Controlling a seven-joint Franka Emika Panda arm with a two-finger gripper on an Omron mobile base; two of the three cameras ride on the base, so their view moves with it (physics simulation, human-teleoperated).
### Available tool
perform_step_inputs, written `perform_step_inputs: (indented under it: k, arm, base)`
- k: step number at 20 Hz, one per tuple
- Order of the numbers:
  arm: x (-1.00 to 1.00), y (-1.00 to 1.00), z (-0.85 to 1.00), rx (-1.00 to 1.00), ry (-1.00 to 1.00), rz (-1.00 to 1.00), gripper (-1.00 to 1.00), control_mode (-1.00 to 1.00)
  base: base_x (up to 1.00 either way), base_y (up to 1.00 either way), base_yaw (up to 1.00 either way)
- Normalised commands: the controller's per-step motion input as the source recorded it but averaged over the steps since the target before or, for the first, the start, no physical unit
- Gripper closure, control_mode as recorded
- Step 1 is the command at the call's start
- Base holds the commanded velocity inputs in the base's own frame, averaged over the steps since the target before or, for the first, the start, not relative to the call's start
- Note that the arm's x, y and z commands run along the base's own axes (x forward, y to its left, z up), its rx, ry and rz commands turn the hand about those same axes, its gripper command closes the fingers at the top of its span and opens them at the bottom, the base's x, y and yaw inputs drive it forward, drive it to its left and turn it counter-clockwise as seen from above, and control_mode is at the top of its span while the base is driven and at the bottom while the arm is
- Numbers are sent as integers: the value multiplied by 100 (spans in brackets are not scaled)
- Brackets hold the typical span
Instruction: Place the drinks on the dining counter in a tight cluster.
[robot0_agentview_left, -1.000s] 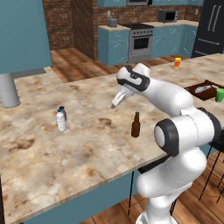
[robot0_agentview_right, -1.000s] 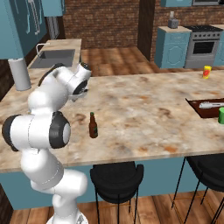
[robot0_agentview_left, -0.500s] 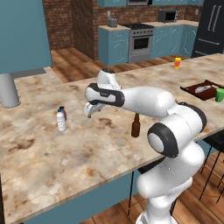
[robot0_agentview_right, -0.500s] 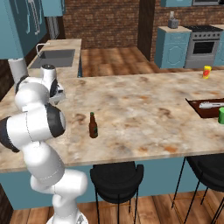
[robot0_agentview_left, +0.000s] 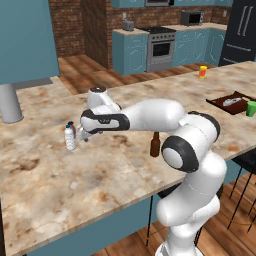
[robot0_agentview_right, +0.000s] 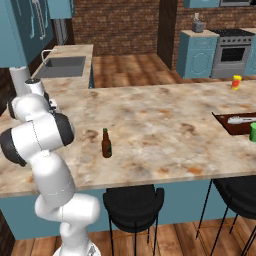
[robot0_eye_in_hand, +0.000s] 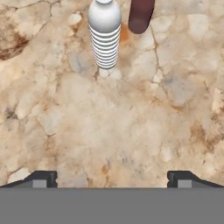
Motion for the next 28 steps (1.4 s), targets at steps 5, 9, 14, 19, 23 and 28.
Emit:
perform_step_inputs:
  k: [5, 9, 14, 19, 23, 28]
  arm:
    - [10, 49, 9, -7, 4, -12, -100, -100]
    - [9, 50, 0, 0, 0, -11, -100, -100]
    - [5, 27, -4, 3, -5, -5, -100, -100]
    - [24, 0, 0, 1, -1, 0, -100, -100]
    - [25, 0, 0, 0, 0, 0, -100, -100]
    - [19, 0, 0, 0, 0, 0, -100, -100]
  base:
    - [0, 0, 0]
    - [0, 0, 0]
    - [0, 0, 0]
    - [0, 0, 0]
    - [0, 0, 0]
    - [0, 0, 0]
